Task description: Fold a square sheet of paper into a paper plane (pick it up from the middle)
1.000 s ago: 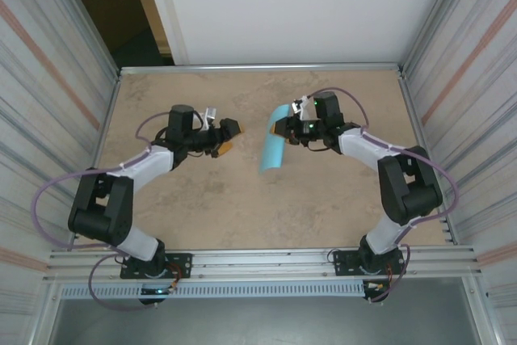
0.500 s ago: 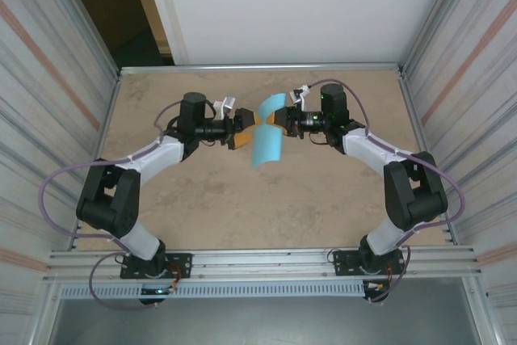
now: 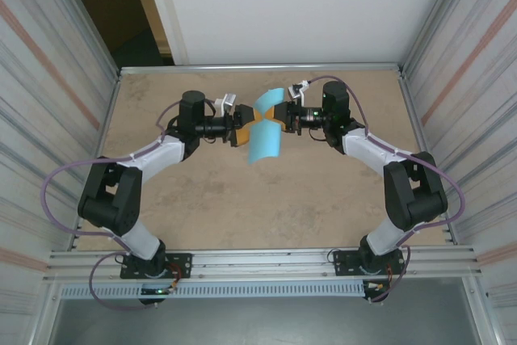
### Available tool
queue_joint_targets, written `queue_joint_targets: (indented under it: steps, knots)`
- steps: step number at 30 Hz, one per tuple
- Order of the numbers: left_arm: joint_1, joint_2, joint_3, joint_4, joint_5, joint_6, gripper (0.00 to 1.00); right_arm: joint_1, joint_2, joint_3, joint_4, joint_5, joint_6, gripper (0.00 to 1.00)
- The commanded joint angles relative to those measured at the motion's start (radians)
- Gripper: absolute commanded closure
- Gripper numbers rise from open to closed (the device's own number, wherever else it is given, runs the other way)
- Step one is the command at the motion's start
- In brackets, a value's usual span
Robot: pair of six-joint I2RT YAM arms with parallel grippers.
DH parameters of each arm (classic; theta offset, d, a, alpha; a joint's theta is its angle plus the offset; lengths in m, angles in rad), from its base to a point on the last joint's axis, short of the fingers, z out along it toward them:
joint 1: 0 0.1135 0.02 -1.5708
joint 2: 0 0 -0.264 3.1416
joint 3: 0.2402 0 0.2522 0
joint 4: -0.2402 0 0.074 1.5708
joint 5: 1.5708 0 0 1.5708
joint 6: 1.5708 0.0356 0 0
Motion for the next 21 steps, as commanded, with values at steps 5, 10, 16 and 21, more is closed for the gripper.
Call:
queue_joint_targets:
  steps: [5,10,16,21]
  knots:
    - [0.011,-0.008,-0.009,0.147,0.052,-0.078,0.24,-0.009,0.001,0.025,-0.039,-0.011,0.002,0.73]
    - [0.045,-0.038,-0.051,0.101,0.023,-0.037,0.39,-0.031,-0.009,0.037,-0.178,0.016,-0.119,0.73]
    - [0.045,-0.036,-0.051,0.101,0.019,-0.031,0.55,-0.033,0.004,0.044,-0.234,0.026,-0.155,0.73]
    - [0.045,-0.028,-0.04,0.089,0.023,-0.021,0.76,-0.034,0.017,0.047,-0.25,0.037,-0.165,0.73]
